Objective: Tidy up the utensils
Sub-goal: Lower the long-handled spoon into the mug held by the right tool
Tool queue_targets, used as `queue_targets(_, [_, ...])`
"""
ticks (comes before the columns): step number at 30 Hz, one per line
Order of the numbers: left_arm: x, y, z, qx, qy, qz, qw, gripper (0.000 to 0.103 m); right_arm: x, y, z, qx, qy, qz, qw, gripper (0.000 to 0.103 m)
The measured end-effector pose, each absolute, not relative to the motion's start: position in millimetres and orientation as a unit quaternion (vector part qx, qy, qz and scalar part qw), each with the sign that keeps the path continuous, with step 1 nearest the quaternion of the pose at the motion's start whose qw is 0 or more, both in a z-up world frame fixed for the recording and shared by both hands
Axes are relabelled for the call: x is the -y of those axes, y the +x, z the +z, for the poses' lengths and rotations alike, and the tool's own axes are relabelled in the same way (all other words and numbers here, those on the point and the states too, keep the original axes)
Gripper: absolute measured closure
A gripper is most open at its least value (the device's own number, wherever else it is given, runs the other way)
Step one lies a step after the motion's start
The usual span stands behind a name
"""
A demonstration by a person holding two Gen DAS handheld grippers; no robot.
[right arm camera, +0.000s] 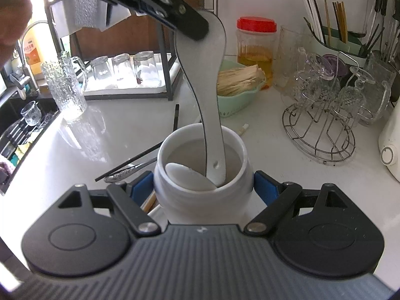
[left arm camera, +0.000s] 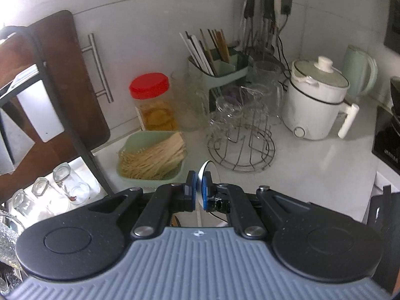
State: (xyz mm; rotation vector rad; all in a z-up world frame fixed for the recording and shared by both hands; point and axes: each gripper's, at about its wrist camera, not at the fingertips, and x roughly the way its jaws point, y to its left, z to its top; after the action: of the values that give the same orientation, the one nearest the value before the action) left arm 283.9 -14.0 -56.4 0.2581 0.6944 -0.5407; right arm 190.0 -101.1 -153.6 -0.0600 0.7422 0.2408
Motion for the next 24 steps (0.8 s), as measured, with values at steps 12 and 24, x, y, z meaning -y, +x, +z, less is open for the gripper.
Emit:
queue_targets(12, [19,272,-48,-0.337,0.169,-0.288,0.880,0.096,101,189,-155,-0.358,-0.028,0.118,0.926,0.014])
queue_targets(24, [22,250,-36,-0.329,0.226,-0.325,0.857,0.094,103,188,-155,-0.354,-0.030,0.121,0.927,0.014])
